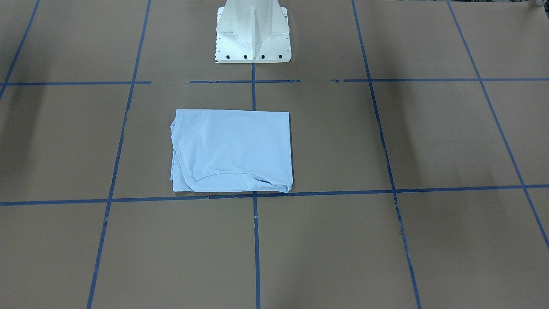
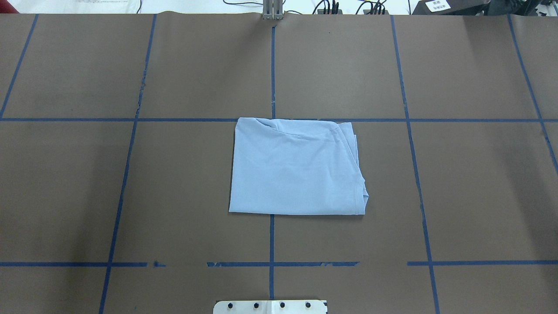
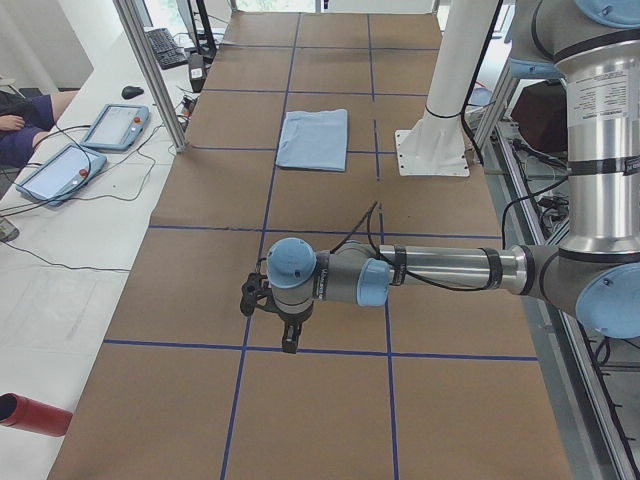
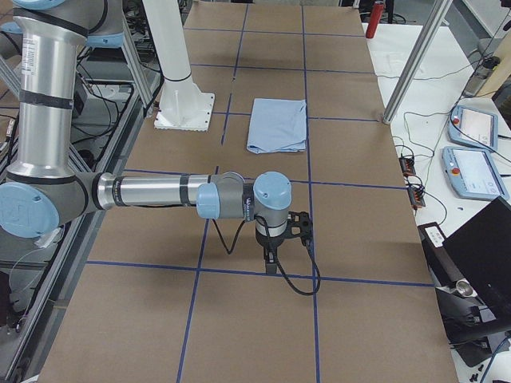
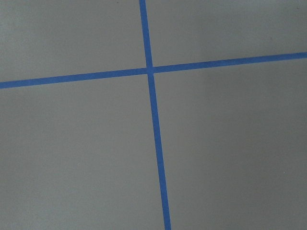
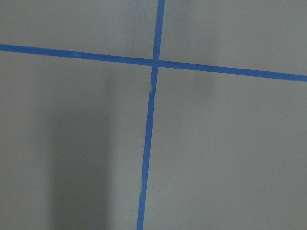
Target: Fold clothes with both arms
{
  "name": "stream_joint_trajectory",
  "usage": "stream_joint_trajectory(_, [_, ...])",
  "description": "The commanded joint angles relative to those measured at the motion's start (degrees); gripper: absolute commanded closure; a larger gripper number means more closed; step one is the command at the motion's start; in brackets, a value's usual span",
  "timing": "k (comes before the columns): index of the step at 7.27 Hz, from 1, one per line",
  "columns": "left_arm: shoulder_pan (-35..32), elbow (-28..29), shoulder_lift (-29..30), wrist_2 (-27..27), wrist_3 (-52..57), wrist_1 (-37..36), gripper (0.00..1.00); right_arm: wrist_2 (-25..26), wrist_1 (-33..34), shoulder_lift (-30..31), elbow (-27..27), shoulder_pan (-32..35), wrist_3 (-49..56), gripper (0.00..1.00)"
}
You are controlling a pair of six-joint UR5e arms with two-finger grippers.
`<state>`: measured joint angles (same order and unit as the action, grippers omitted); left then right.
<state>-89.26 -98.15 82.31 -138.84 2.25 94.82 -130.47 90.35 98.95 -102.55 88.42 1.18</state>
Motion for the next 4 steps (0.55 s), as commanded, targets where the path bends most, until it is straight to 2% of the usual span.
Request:
stream_joint_trajectory(1, [-0.1, 0.0, -0.2, 0.0, -0.2, -0.1, 0.0, 0.0, 0.0, -0.1, 0.0, 0.0, 0.1, 0.0])
stream_joint_trajectory(4, [-0.2, 0.1, -0.7, -0.1, -0.2, -0.1, 0.0, 0.0, -0.4, -0.1, 0.0, 0.0, -0.3, 0.0])
